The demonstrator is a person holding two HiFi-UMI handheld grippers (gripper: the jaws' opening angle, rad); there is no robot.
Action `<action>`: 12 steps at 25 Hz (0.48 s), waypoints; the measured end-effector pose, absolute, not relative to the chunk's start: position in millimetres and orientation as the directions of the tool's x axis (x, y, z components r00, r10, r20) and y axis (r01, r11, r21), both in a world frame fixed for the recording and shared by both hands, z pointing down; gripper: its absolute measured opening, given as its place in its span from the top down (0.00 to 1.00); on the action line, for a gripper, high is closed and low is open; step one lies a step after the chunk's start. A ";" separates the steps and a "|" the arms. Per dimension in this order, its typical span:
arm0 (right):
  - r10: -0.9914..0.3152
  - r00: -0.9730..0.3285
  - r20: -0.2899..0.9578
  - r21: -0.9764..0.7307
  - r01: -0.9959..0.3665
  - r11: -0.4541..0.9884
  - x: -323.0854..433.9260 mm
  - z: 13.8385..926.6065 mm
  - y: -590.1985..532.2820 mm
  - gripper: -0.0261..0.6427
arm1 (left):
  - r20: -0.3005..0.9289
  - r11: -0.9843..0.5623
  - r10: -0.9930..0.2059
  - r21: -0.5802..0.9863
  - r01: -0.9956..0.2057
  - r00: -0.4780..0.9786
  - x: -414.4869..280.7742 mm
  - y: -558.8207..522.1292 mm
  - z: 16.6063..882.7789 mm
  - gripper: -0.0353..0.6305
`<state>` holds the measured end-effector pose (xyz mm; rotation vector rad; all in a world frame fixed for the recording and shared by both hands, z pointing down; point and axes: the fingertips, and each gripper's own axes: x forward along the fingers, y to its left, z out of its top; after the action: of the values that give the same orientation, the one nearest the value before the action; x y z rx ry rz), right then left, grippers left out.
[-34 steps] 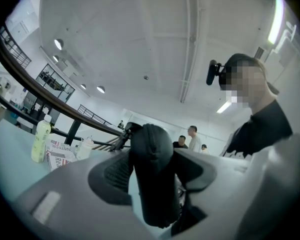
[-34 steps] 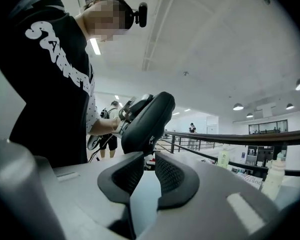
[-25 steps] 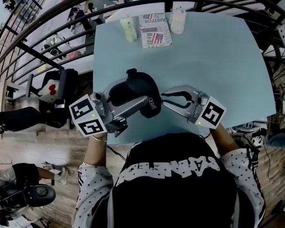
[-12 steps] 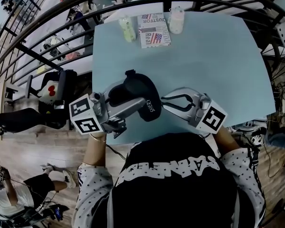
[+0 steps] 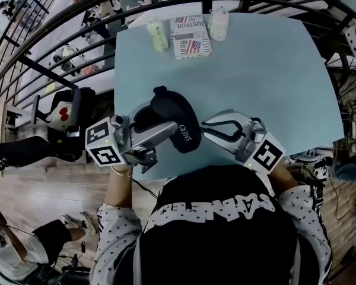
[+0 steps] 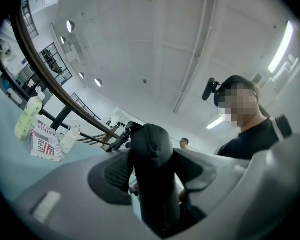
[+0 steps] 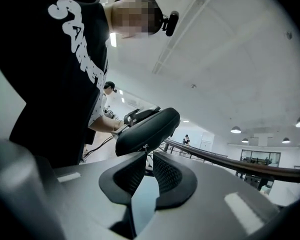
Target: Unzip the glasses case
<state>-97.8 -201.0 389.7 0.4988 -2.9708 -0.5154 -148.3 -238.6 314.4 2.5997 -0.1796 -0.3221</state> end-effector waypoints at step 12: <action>-0.288 -0.955 0.076 0.425 -0.230 0.875 -109.2 389.6 -192.0 0.94 | -0.187 -0.856 -0.169 0.514 -0.050 0.968 -149.9 -237.0 314.2 0.95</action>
<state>-109.2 -192.0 389.6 0.4031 -2.9086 -0.6344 -149.9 -237.0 314.2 2.5890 -0.1554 -0.3069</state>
